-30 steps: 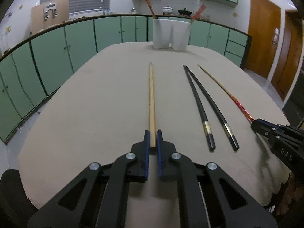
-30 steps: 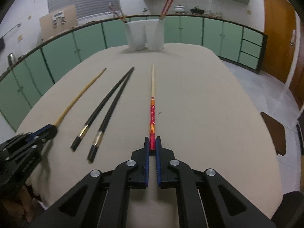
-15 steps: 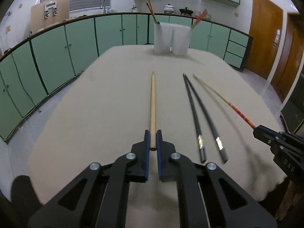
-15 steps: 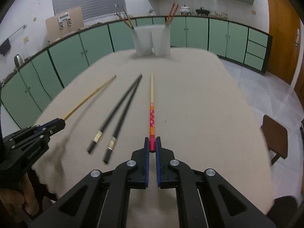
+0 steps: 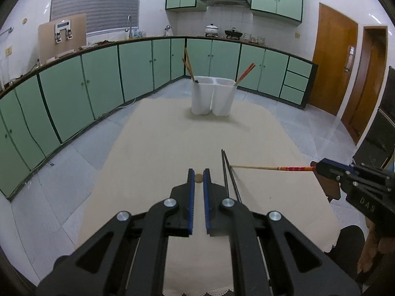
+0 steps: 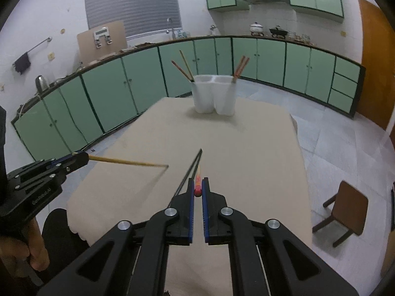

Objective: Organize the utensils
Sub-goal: 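Lift both chopsticks and carry them toward the white holder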

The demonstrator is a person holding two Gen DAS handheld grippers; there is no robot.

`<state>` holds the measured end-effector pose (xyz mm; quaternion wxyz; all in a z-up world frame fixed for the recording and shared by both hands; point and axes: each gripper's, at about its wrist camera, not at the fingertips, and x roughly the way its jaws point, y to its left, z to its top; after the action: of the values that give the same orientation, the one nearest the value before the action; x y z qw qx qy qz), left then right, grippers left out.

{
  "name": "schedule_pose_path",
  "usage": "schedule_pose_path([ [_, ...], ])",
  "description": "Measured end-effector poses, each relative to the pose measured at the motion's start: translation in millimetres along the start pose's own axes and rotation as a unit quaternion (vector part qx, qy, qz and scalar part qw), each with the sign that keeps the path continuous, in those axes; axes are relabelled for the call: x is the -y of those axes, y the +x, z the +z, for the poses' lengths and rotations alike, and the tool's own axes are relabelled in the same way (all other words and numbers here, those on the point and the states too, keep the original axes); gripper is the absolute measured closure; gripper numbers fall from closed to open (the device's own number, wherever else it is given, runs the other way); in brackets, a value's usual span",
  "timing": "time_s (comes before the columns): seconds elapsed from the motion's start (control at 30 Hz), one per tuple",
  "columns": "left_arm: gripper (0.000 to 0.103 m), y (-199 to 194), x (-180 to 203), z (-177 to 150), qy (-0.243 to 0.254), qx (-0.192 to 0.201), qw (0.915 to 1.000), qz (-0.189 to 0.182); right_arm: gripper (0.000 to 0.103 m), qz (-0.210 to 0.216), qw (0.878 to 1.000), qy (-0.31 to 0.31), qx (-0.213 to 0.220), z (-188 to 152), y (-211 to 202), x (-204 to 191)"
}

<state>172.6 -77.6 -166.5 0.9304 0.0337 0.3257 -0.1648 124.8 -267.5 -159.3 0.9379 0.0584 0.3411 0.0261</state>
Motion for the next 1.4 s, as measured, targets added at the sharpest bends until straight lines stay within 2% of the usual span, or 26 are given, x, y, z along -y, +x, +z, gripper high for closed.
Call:
schedule_pose_path([
  [0.4,0.097,2.7,-11.6,27.1,0.007,-0.022,0.9992,-0.032,0.097,0.011,0.998,-0.058,-0.030,50.2,-0.1,-6.3],
  [0.63,0.097,12.5,-19.0,45.5,0.005,-0.043,0.9974,-0.057,0.097,0.018,0.997,-0.066,-0.044,74.4,12.1,-3.7],
  [1.13,0.097,37.9,-17.3,103.8,0.037,-0.061,0.9951,-0.068,0.097,0.041,0.993,-0.065,-0.086,127.5,46.3,4.2],
  [1.4,0.097,42.1,-22.4,128.3,0.043,-0.063,0.9948,-0.068,0.097,0.035,0.993,-0.065,-0.092,147.9,42.7,9.9],
])
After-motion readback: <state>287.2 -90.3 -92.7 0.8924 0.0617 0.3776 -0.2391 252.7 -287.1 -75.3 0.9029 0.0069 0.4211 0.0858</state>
